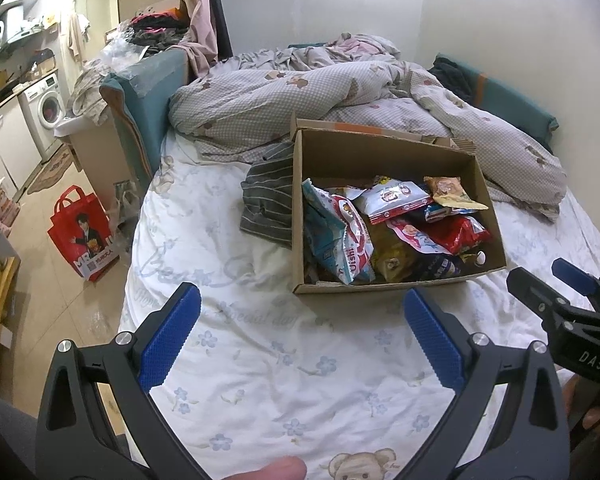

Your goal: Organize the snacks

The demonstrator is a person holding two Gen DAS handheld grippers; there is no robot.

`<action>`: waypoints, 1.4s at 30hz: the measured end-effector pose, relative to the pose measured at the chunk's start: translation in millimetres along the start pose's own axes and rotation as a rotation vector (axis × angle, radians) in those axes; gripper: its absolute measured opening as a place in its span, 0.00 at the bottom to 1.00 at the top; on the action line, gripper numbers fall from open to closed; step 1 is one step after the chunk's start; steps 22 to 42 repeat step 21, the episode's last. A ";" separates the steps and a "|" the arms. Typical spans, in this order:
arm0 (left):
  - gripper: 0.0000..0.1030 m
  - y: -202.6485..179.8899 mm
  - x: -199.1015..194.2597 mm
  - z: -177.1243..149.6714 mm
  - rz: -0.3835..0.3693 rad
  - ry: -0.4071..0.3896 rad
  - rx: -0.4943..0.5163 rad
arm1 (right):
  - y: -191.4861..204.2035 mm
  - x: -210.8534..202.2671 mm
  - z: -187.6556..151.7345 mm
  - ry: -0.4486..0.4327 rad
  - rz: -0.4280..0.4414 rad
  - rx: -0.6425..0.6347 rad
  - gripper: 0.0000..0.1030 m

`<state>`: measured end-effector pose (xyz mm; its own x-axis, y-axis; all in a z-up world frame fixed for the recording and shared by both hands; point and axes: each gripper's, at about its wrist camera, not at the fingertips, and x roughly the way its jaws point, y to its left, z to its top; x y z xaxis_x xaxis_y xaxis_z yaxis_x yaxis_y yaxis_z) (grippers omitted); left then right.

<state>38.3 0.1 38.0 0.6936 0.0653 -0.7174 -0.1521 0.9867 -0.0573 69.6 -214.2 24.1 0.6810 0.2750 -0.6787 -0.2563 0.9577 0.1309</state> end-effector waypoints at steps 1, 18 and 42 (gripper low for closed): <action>0.98 -0.3 0.0 -0.2 0.000 0.001 0.000 | -0.2 -0.6 -0.1 0.001 0.001 0.000 1.00; 0.98 -0.8 0.8 -2.5 -0.010 0.003 -0.002 | 0.9 2.7 -0.5 0.003 0.001 -0.002 1.00; 0.98 -1.3 2.3 -4.4 -0.010 0.006 -0.005 | 0.5 3.6 -0.2 0.007 0.003 -0.001 1.00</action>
